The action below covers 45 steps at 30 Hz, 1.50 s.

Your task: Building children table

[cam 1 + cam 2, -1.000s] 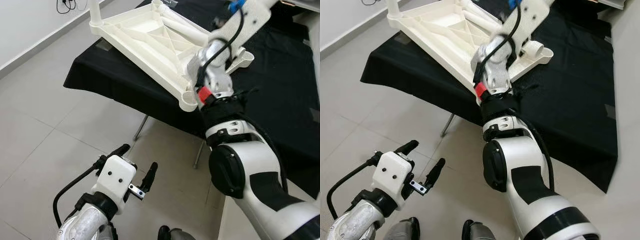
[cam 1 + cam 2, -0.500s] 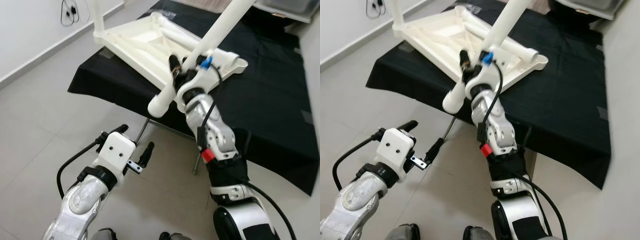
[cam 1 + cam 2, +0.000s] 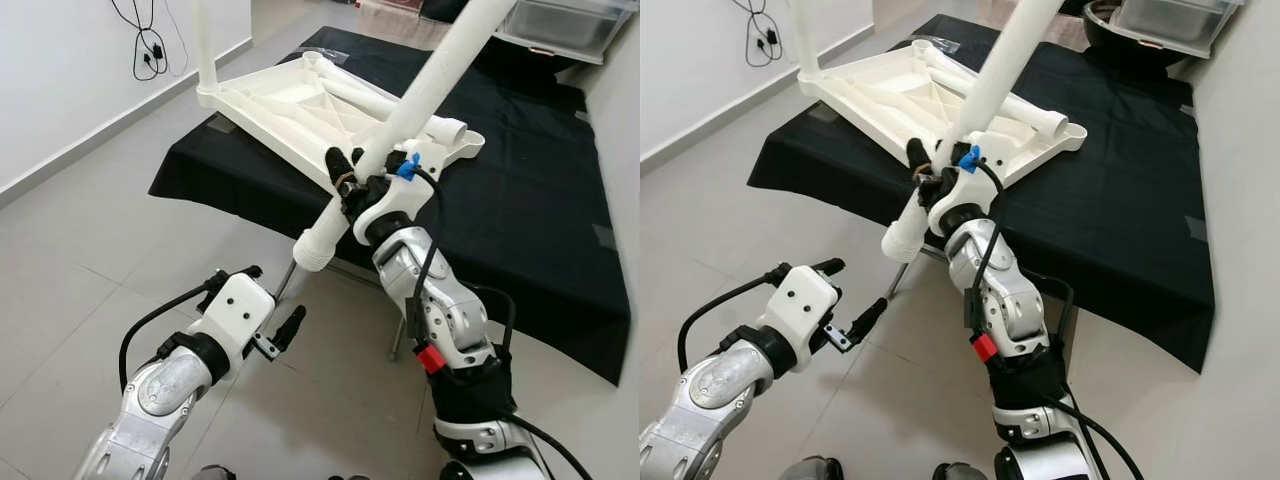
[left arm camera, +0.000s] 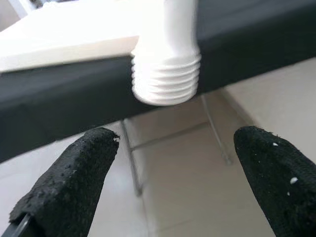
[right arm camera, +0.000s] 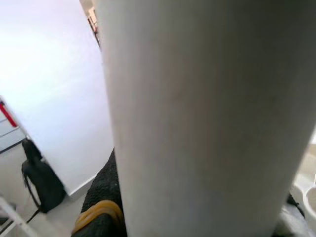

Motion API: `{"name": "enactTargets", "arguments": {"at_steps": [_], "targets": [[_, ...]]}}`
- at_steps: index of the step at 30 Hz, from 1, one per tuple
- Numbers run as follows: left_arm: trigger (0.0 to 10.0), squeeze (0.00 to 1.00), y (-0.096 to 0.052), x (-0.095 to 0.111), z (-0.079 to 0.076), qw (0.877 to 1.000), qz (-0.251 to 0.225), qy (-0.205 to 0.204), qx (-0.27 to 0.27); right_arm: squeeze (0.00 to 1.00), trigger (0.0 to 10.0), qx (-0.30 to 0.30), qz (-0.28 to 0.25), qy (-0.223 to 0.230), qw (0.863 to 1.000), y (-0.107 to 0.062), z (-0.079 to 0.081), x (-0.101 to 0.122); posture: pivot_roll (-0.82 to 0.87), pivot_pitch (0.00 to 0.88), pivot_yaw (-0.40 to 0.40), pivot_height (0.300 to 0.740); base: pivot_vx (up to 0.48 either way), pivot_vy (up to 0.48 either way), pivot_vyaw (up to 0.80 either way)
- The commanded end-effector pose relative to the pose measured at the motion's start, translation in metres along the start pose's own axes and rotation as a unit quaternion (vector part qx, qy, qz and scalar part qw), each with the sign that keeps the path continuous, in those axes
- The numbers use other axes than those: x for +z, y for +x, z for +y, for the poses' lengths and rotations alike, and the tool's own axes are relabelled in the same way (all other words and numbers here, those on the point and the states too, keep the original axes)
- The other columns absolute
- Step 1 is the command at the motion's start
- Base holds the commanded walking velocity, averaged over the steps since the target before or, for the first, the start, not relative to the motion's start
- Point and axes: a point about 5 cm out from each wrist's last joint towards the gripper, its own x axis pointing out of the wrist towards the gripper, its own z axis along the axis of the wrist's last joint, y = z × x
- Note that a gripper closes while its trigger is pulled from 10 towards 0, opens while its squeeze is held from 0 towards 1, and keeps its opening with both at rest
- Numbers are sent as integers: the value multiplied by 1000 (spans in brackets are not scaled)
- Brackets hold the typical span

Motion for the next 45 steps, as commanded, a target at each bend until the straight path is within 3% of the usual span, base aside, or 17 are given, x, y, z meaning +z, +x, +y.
{"name": "enactTargets", "arguments": {"at_steps": [1, 11, 16, 29, 38, 41, 45], "targets": [[10000, 0, 3, -3, 1, 1000, 4, 6, -9, 0, 10000, 14, 4, 0, 1000, -6, 3, 1, 115, 110, -95, 740, 0, 0, 0], [10000, 0, 8, -6, 6, 1000, 5, 13, -16, 0, 10000, 22, 16, 3, 1000, -11, 5, -1, 112, 115, -95, 740, 0, 0, 0], [10000, 0, 21, -14, 12, 999, 6, 19, -25, 0, 10000, 45, 31, 15, 998, -18, 17, -6, 109, 118, -93, 740, 0, 0, 0], [10000, 0, 38, -20, 20, 1000, 4, 20, -22, 0, 10000, 61, 39, 25, 997, -22, 25, -6, 101, 120, -91, 740, 0, 0, 0], [10000, 0, 51, -11, 10, 998, -24, 1, -52, 0, 10000, 62, 43, 32, 997, -24, 27, -9, 98, 131, -89, 740, 0, 0, 0], [10000, 0, 55, -9, -3, 995, -33, -6, -90, 0, 10000, 58, 41, 32, 997, -23, 27, -8, 97, 133, -85, 740, 0, 0, 0], [10000, 0, 56, -8, -5, 995, -35, -5, -95, 0, 10000, 57, 40, 32, 997, -22, 27, -7, 97, 133, -85, 740, 0, 0, 0]]}}
